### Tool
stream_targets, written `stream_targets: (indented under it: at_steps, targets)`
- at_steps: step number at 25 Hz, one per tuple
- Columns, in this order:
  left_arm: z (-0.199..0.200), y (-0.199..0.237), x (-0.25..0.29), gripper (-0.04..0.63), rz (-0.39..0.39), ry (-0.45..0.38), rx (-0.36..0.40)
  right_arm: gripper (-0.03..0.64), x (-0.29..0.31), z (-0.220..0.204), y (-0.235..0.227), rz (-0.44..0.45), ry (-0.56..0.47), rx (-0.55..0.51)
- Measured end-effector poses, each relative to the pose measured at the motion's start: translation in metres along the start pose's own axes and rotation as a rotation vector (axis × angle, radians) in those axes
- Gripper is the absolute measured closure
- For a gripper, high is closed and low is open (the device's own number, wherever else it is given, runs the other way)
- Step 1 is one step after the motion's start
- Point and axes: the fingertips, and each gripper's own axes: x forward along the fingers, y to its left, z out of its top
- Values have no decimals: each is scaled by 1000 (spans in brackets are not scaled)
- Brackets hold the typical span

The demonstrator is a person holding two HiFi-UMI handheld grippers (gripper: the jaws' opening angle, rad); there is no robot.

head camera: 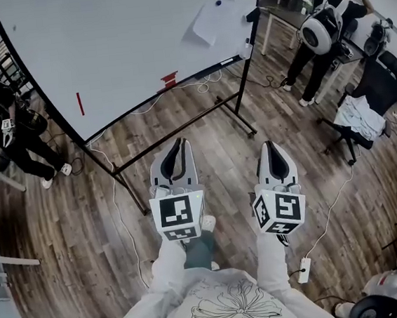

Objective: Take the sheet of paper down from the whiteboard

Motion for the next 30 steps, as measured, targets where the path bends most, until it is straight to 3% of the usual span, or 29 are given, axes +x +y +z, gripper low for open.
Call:
stream_targets:
  at_steps: [16, 30]
  targets:
    - [5, 37, 206, 581, -6, -49, 5, 614, 201, 6, -50, -4, -42, -16]
    - [-17, 35, 338, 561, 40, -21, 9, 575, 321, -16, -104, 46, -23, -10]
